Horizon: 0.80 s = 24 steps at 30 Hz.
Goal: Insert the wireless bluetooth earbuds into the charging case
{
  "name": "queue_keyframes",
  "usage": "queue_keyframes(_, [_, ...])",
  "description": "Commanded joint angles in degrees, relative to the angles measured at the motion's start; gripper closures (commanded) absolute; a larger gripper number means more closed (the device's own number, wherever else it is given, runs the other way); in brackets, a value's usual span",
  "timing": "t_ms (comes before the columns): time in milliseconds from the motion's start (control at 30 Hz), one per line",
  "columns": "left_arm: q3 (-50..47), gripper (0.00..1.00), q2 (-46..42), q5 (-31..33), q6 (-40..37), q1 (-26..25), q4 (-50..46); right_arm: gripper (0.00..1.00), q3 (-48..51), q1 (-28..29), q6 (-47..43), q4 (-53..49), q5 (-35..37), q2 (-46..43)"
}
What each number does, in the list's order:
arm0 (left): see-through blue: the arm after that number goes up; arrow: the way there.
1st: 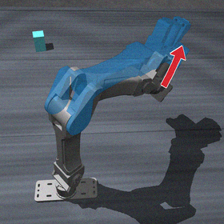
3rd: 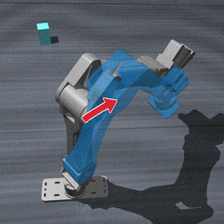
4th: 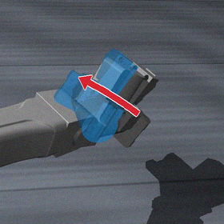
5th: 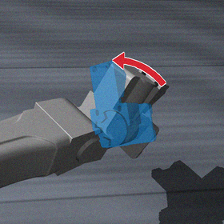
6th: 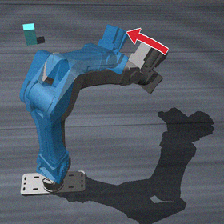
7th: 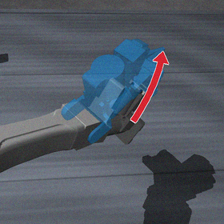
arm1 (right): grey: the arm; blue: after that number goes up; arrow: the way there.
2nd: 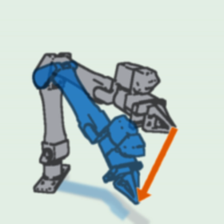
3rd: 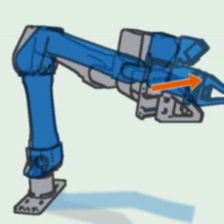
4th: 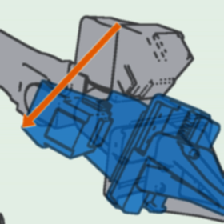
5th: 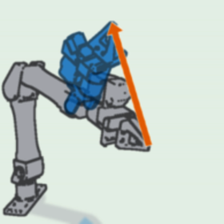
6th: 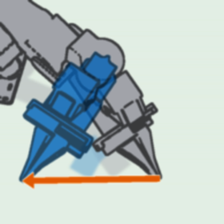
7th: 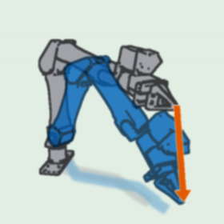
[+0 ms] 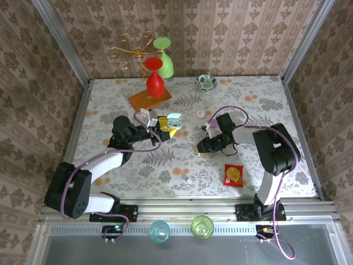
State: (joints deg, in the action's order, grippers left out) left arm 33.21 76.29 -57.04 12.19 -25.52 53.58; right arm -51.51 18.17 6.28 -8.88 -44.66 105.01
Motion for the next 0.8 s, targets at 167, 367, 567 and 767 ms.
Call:
queue_keyframes(167, [0.63,0.77,0.35,-0.98,-0.11,-0.25,2.75,0.70,0.12,1.07,-0.03,-2.90,-0.07,-0.11])
queue_keyframes(367, [0.54,0.76,0.57,-1.05,-0.03,-0.23,3.27,0.69,0.16,2.25,-0.87,-4.65,2.13,-0.32])
queue_keyframes(567, [0.45,0.77,0.69,-1.12,0.03,-0.23,3.51,0.71,0.00,4.04,-2.15,-6.61,5.33,-1.26])
queue_keyframes(767, [0.67,0.76,0.87,-1.15,0.08,-0.28,3.81,0.73,0.52,5.51,-2.98,-6.23,6.64,-2.72])
